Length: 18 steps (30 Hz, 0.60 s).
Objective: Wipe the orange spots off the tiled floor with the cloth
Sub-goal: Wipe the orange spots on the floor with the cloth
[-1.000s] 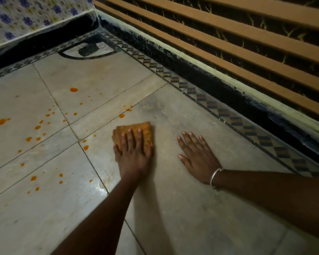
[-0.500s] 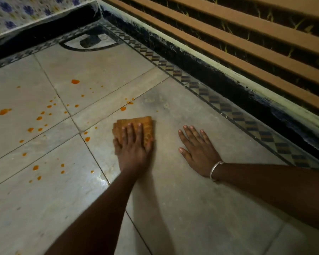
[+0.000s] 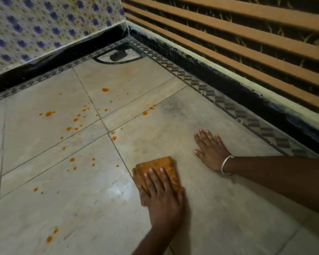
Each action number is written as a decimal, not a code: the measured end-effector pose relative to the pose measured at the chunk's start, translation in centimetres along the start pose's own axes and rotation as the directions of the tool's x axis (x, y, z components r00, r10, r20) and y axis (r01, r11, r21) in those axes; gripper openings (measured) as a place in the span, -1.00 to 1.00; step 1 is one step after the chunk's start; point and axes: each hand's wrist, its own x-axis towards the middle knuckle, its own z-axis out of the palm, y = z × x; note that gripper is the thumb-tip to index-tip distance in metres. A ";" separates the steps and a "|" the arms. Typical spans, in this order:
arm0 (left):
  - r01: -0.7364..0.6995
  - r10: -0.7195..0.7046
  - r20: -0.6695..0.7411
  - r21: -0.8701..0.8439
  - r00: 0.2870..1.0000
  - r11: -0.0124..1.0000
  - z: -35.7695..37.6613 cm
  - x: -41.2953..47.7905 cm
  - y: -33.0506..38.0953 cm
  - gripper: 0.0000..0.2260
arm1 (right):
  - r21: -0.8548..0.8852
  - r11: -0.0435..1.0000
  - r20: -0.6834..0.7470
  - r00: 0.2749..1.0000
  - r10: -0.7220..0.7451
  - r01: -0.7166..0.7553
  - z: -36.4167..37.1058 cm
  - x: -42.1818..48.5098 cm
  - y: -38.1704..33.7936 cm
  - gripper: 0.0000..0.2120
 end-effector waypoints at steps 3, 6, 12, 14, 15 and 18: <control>-0.097 0.088 0.093 0.100 0.992 0.990 -0.7 -1.4 1.1 -0.35 | 0.059 0.998 0.101 0.995 0.010 -0.016 -1.4 0.3 -0.2 -0.36; -0.244 0.209 0.199 0.173 0.957 0.954 -3.8 -1.4 1.8 -0.40 | 0.107 0.994 0.180 0.984 0.000 -0.019 -2.9 0.3 -0.4 -0.37; 0.173 -0.114 0.130 -0.745 0.985 0.645 -11.8 3.1 1.9 -0.92 | 0.101 0.995 0.217 0.975 -0.044 0.022 -4.0 -0.7 -1.2 -0.39; 0.276 -0.152 0.231 -0.851 0.961 0.446 -12.2 4.9 0.7 -0.88 | 0.090 0.996 0.209 0.977 -0.038 0.020 -3.8 -0.7 -1.1 -0.38; 0.317 -0.149 0.281 -0.873 0.948 0.371 -12.2 5.5 0.0 -0.84 | 0.075 0.997 0.203 0.979 -0.032 0.017 -3.8 -0.7 -1.0 -0.38; 0.298 -0.215 0.212 -0.784 0.953 0.545 -10.7 6.5 -2.1 -0.44 | 0.050 0.999 0.182 0.983 -0.020 0.011 -4.0 -0.4 -0.9 -0.38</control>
